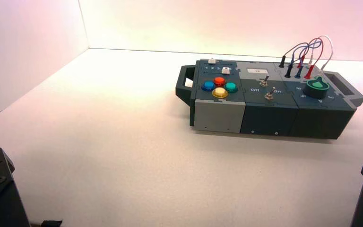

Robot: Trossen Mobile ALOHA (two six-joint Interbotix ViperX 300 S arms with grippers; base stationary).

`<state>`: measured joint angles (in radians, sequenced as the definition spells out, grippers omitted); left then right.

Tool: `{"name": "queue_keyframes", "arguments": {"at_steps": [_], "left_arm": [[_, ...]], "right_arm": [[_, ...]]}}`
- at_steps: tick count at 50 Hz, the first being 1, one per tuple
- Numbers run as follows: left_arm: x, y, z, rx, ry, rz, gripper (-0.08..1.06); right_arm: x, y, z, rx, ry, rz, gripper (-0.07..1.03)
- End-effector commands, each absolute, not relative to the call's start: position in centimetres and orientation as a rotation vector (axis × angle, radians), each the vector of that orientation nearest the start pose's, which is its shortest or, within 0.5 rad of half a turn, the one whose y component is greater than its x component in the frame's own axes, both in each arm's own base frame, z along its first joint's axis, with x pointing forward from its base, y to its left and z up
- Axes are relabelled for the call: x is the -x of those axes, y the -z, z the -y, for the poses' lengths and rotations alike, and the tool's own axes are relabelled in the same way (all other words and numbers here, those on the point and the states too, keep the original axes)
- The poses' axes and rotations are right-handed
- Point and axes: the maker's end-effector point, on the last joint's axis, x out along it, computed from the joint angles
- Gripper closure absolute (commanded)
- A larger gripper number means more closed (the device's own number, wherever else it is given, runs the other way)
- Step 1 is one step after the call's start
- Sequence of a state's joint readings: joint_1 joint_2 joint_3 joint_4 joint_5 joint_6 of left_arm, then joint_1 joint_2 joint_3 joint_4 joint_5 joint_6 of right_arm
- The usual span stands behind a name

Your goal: Push the red button with the left gripper.

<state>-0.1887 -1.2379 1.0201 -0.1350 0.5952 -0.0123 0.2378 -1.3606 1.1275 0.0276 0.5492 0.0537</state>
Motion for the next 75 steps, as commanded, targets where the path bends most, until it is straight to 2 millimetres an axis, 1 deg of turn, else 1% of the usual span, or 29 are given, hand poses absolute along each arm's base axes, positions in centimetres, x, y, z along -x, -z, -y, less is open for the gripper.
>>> {"name": "queue_keyframes", "arguments": {"at_steps": [1, 8, 17, 21, 26, 36, 41, 44, 52, 64, 68, 75], "left_arm": [[-19.0, -28.9, 5.2, 0.107, 0.245, -0.390, 1.01], [-18.8, -28.5, 5.8, 0.122, 0.275, -0.418, 1.01], [-19.0, -27.8, 7.1, 0.137, 0.329, -0.469, 1.01], [-19.9, -26.8, 8.6, 0.118, 0.375, -0.544, 1.01], [-21.2, -26.1, 10.3, 0.085, 0.418, -0.616, 1.01], [-24.1, -24.8, 14.9, -0.021, 0.527, -0.744, 1.01], [-25.1, -24.3, 17.1, -0.066, 0.572, -0.786, 1.01], [-25.8, -23.8, 18.8, -0.105, 0.610, -0.815, 1.01], [-26.8, -21.8, 22.4, -0.172, 0.673, -0.883, 1.01], [-27.3, -18.7, 26.4, -0.269, 0.750, -0.954, 1.01], [-27.4, -18.0, 27.6, -0.307, 0.779, -0.961, 1.01], [-27.9, -17.6, 28.9, -0.344, 0.807, -0.957, 1.01]], "right_arm": [[-17.7, -26.5, -4.5, -0.052, -0.233, -0.330, 0.99], [-17.7, -26.4, -4.5, -0.051, -0.233, -0.331, 0.99], [-17.7, -26.4, -4.6, -0.051, -0.236, -0.333, 0.99], [-17.7, -26.4, -4.6, -0.053, -0.239, -0.333, 0.99], [-17.8, -26.4, -4.6, -0.054, -0.239, -0.337, 0.99], [-17.8, -26.3, -4.7, -0.054, -0.239, -0.341, 0.99], [-17.9, -26.2, -4.7, -0.052, -0.239, -0.347, 0.99], [-18.0, -26.0, -4.7, -0.052, -0.238, -0.355, 0.99], [-18.2, -25.9, -4.8, -0.051, -0.238, -0.364, 0.99], [-18.3, -25.8, -4.8, -0.048, -0.238, -0.368, 0.99], [-18.4, -25.6, -4.8, -0.043, -0.237, -0.379, 0.99], [-18.8, -25.2, -4.9, -0.039, -0.235, -0.403, 0.99]]}}
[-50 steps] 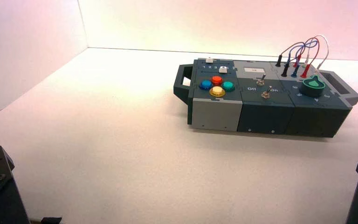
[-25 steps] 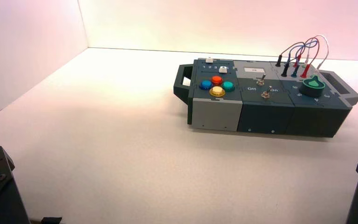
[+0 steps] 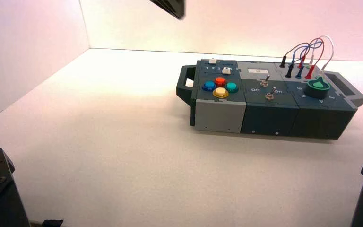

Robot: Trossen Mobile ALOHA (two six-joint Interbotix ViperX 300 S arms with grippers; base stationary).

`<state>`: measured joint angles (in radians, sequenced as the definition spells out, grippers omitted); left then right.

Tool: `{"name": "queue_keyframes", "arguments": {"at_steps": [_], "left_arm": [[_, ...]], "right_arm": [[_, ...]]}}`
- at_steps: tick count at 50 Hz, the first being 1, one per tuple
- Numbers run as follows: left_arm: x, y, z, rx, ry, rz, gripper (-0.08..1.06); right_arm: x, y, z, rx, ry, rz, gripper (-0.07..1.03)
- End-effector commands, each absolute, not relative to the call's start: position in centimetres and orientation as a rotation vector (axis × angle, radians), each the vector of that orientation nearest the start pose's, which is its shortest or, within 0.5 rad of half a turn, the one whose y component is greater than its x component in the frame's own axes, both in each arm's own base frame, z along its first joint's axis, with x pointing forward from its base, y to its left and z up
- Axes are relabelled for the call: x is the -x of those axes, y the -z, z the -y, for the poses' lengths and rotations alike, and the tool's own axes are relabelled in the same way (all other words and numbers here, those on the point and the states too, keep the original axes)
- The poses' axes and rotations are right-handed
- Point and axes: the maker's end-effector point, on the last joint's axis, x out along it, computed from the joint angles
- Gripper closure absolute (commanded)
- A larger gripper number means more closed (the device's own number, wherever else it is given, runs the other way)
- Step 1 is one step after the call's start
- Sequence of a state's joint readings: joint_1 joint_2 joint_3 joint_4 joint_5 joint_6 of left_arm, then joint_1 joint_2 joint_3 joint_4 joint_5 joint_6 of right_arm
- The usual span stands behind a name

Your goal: Push the red button with the left gripper.

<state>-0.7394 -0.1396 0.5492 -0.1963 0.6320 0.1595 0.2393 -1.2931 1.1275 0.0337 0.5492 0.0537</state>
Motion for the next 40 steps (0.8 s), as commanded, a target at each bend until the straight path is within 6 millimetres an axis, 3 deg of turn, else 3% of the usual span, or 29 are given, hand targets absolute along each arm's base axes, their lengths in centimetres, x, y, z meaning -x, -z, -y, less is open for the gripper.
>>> {"name": "queue_keyframes", "arguments": {"at_steps": [1, 40], "left_arm": [[-27.9, -17.4, 29.0, -0.348, 0.810, -0.959, 1.01], [-28.0, -12.8, 33.3, -0.479, 0.896, -1.031, 1.01]], "right_arm": [[-18.8, -25.1, -4.9, -0.036, -0.235, -0.406, 0.99], [-19.2, -24.7, -4.9, -0.029, -0.231, -0.431, 0.99]]}}
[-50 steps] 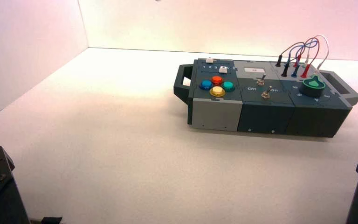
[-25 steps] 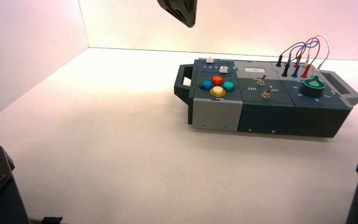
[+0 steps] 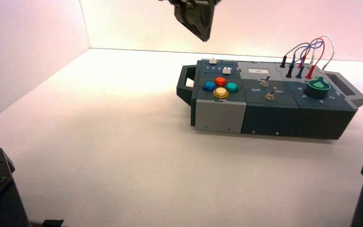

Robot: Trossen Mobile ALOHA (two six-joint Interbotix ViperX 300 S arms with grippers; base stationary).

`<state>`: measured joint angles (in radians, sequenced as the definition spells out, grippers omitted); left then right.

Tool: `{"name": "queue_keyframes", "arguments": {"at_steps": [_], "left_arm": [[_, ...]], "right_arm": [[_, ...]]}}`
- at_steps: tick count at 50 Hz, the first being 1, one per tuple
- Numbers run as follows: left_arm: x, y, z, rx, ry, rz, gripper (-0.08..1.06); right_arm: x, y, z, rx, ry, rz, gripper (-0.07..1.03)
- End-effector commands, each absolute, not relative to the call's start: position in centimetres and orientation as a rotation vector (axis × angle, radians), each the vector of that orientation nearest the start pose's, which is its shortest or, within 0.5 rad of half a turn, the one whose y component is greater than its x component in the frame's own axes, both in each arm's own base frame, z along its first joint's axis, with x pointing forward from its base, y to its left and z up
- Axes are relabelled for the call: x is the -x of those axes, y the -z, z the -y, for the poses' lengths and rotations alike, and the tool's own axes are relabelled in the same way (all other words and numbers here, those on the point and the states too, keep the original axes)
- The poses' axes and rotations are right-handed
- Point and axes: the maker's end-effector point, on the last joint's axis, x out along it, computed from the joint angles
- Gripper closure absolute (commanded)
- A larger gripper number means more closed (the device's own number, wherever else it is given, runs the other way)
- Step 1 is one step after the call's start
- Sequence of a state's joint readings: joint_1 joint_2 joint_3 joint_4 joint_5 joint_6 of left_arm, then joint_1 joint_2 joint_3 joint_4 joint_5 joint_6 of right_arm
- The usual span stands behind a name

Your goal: Push the red button with the left gripper.

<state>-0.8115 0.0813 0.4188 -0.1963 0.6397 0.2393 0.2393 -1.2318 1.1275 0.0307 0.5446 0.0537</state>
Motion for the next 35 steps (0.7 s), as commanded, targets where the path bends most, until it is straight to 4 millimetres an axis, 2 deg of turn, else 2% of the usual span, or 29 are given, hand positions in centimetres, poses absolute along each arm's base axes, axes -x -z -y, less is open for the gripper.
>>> {"name": "queue_keyframes", "arguments": {"at_steps": [1, 14, 35], "left_arm": [[-28.1, -12.7, 33.5, -0.483, 0.898, -1.035, 1.01], [-27.8, -10.9, 35.4, -0.534, 0.937, -1.074, 1.01], [-28.2, -8.3, 36.1, -0.573, 0.945, -1.123, 1.01]], "right_arm": [[-19.2, -24.6, -4.9, -0.029, -0.231, -0.432, 0.99], [-19.2, -24.7, -4.9, -0.029, -0.231, -0.428, 0.99], [-19.2, -24.7, -4.9, -0.029, -0.231, -0.428, 0.99]]}}
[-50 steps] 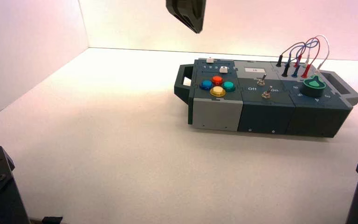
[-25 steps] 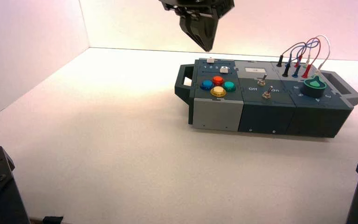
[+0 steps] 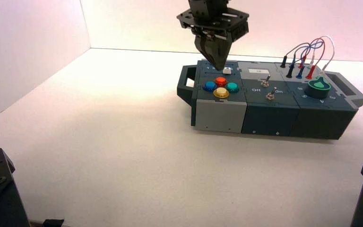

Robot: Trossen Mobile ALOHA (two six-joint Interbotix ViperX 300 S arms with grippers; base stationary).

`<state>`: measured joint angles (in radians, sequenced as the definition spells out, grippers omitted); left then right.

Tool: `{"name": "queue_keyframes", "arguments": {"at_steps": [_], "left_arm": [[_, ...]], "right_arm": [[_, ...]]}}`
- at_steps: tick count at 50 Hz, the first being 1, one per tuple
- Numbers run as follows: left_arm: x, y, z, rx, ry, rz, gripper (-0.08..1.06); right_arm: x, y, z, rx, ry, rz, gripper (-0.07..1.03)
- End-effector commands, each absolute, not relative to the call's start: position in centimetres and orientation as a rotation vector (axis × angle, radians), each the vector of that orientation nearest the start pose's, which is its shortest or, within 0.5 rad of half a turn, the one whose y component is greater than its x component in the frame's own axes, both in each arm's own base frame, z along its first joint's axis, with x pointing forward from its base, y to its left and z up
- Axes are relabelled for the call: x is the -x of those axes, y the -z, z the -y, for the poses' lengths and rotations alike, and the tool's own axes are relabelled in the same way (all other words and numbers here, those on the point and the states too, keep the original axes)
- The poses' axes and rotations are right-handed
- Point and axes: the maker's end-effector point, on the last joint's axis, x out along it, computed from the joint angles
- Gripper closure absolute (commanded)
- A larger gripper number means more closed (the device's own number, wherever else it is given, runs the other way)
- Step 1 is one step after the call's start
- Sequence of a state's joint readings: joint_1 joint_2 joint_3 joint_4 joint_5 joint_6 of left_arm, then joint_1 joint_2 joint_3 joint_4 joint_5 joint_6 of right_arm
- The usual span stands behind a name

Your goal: Push the red button with the left gripper.

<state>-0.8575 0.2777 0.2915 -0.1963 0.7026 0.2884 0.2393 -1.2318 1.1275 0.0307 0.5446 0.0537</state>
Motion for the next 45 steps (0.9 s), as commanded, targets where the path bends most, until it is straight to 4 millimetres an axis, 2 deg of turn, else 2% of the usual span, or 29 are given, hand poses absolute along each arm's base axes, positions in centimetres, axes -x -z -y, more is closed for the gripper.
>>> {"name": "queue_keyframes", "arguments": {"at_steps": [1, 26, 45], "left_arm": [[-28.2, -8.2, 36.2, -0.576, 0.947, -1.124, 1.01], [-29.3, -6.3, 37.2, -0.609, 0.960, -1.148, 1.01], [-31.1, -4.7, 35.9, -0.600, 0.925, -1.178, 1.01]], "right_arm": [[-19.1, -24.8, -4.9, -0.029, -0.231, -0.426, 0.99], [-19.0, -24.9, -4.9, -0.030, -0.232, -0.419, 0.99], [-18.9, -25.0, -4.8, -0.031, -0.232, -0.413, 0.99]]}}
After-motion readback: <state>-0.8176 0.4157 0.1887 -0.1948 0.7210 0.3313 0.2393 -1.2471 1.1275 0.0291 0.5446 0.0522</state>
